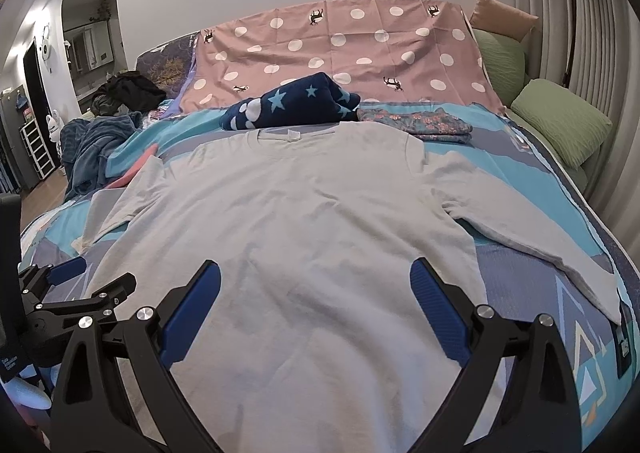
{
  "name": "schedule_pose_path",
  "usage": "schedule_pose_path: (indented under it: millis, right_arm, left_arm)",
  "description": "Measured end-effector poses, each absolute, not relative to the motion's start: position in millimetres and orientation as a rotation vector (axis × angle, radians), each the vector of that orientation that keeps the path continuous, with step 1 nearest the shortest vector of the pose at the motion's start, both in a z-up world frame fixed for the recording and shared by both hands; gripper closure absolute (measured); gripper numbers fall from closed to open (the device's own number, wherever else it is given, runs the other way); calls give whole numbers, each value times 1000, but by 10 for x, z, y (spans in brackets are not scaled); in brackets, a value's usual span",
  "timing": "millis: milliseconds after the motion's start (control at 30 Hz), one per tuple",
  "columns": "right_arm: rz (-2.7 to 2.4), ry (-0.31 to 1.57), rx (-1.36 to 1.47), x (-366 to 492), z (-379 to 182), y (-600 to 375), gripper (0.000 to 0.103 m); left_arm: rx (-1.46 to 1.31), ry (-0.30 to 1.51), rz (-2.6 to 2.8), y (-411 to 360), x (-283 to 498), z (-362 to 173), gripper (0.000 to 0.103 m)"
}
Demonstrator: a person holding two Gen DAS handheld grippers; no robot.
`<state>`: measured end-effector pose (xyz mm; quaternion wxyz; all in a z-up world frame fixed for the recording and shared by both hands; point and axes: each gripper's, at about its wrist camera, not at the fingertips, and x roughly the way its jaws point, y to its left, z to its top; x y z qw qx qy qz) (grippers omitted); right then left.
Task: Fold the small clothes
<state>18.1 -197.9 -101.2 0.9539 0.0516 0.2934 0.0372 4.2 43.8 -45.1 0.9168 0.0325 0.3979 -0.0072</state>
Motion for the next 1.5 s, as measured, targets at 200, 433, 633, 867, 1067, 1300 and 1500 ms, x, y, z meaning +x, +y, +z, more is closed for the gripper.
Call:
schedule_pose_path:
  millis: [200, 433, 633, 867, 1067, 1300, 1500]
  right_arm:
    - [70, 609, 111, 207, -1036, -1985, 7]
    - [69, 617, 103, 224, -1047, -1960, 7]
    - [64, 630, 100, 253, -1071, -1943, 7]
    - [64, 646, 96, 300, -1104, -1929, 7]
    - [45, 651, 100, 347, -1129, -1951, 7]
    - [-2, 643, 156, 381, -1187, -2094, 7]
    - [-17, 662, 157, 449, -1201, -2147, 7]
  left_arm:
    - [71, 820, -9, 469, 34, -473, 15]
    - [78, 806, 2, 521, 40, -499, 15]
    - [78, 820, 4, 592, 66, -535, 16]
    - [69, 827, 1, 633, 74, -520, 20]
    - [12, 854, -21, 750, 141, -553, 35]
    - [-221, 907, 57, 1507, 411, -629, 64]
    - [-396, 927, 263, 2513, 605, -784, 65]
